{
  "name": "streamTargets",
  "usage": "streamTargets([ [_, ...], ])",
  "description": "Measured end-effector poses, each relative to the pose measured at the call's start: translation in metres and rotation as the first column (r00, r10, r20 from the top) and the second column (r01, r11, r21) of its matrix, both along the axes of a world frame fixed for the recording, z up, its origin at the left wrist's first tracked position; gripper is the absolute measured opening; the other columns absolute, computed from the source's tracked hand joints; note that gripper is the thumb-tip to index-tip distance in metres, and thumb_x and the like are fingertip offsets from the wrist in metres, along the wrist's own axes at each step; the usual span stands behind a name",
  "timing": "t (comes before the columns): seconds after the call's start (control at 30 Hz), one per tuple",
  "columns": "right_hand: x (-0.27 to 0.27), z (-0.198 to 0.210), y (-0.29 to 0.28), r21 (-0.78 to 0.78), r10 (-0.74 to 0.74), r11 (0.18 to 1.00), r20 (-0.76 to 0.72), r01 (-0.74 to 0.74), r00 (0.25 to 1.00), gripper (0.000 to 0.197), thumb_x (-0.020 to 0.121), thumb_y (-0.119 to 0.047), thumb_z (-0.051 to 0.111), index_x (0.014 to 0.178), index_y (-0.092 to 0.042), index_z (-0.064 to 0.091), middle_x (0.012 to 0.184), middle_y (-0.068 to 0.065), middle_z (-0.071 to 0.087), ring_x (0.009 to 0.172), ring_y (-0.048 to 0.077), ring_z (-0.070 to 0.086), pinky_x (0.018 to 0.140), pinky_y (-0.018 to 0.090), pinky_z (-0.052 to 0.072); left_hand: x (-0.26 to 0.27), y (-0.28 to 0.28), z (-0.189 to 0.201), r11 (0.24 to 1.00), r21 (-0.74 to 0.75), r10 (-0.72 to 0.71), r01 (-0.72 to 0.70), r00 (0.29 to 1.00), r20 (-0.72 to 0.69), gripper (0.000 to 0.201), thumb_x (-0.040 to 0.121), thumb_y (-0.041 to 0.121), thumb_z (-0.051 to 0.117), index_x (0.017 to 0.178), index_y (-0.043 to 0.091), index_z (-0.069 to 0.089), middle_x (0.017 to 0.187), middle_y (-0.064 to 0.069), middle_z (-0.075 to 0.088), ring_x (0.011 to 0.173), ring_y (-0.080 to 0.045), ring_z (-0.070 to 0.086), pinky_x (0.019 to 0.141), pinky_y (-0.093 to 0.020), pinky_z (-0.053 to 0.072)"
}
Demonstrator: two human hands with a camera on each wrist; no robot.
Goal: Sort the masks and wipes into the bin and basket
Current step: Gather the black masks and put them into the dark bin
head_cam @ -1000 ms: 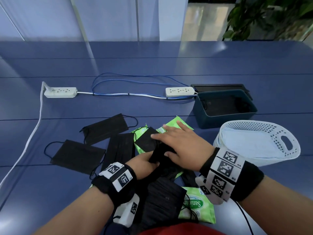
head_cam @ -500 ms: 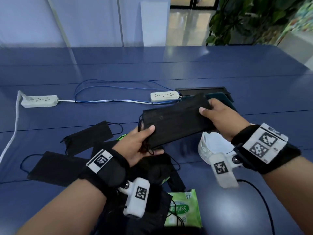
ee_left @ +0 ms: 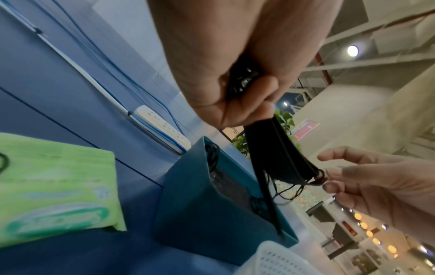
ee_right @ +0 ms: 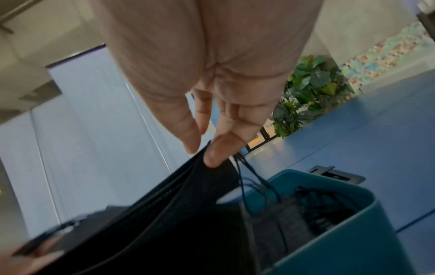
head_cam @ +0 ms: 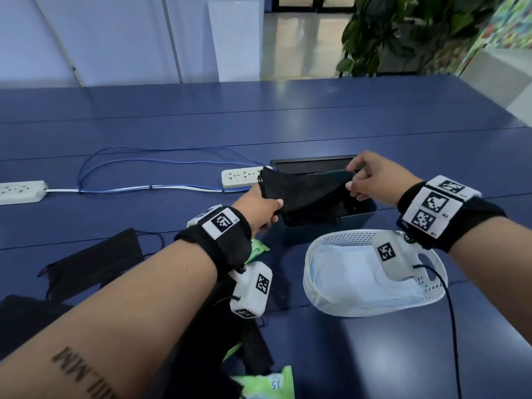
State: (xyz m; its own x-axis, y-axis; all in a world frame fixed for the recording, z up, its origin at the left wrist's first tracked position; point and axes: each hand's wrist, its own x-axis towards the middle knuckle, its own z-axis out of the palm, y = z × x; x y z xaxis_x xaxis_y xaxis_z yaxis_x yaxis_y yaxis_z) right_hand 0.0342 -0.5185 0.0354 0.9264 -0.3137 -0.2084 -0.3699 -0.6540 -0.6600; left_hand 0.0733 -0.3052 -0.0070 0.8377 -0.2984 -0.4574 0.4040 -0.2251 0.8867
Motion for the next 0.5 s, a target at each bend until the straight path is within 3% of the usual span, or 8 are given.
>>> streamTargets([
  [0.07,0.007,-0.01,-0.012,-0.068,0.025,0.997,-0.084,-0.031,0.996,0.018,0.087,-0.012,0.062,0.104,-0.014,0.058,0.082,0.006,0.066,0.075,0.021,0.066,0.085,0.039,0.055,0.005,-0.017,-0.005,0.999,-0.011,-0.049,0.048,0.999,-0.007,0.015,0.096,0.007,0.049,0.104,0.019,0.044,0.079,-0.003,0.049,0.051,-0.01,0.038,0.033,-0.013,0.027],
  [0.17,0.011,-0.022,-0.03,-0.079,0.001,0.997,-0.135,-0.012,0.991,0.019,0.086,-0.022,0.065,0.104,-0.015,0.063,0.095,0.005,0.067,0.083,0.02,0.064,0.081,0.033,0.053,0.012,-0.036,-0.007,0.989,-0.146,0.012,-0.023,0.997,-0.073,0.016,0.097,0.005,0.047,0.103,0.019,0.046,0.083,-0.002,0.051,0.047,-0.007,0.038,0.034,-0.011,0.028],
  [0.3,0.012,-0.029,-0.054,-0.081,-0.101,0.992,-0.079,0.095,0.992,0.045,0.087,-0.053,0.054,0.12,-0.021,0.05,0.112,-0.003,0.055,0.101,0.017,0.054,0.084,0.028,0.039,0.021,-0.046,-0.002,0.939,-0.33,0.062,-0.097,0.991,-0.117,0.017,0.097,0.005,0.048,0.099,0.022,0.05,0.083,0.002,0.053,0.041,-0.003,0.041,0.037,-0.011,0.033],
  [0.4,0.014,-0.035,-0.063,0.18,-0.087,0.977,-0.155,0.115,0.984,0.065,0.078,-0.062,0.057,0.128,-0.023,0.042,0.12,-0.003,0.056,0.105,0.019,0.059,0.091,0.036,0.046,0.023,-0.049,0.003,0.911,-0.403,0.039,-0.085,0.992,-0.121,0.017,0.096,0.006,0.049,0.1,0.022,0.051,0.083,0.001,0.054,0.042,-0.004,0.042,0.037,-0.012,0.034],
  [0.43,0.016,-0.038,-0.065,0.324,-0.103,0.935,-0.14,0.144,0.985,0.065,0.077,-0.056,0.062,0.128,-0.022,0.042,0.123,0.001,0.057,0.106,0.021,0.061,0.093,0.04,0.049,0.023,-0.051,0.002,0.911,-0.405,0.028,-0.074,0.992,-0.119,0.017,0.096,0.006,0.049,0.1,0.023,0.051,0.083,0.002,0.054,0.042,-0.004,0.043,0.037,-0.012,0.034],
  [0.5,0.019,-0.042,-0.067,0.441,-0.167,0.877,-0.091,0.19,0.982,0.052,0.084,-0.033,0.067,0.128,-0.021,0.041,0.12,0.01,0.061,0.105,0.026,0.063,0.096,0.048,0.049,0.022,-0.052,-0.004,0.935,-0.351,0.019,-0.053,0.995,-0.097,0.016,0.097,0.007,0.05,0.099,0.024,0.051,0.082,0.001,0.054,0.042,-0.004,0.045,0.038,-0.012,0.035],
])
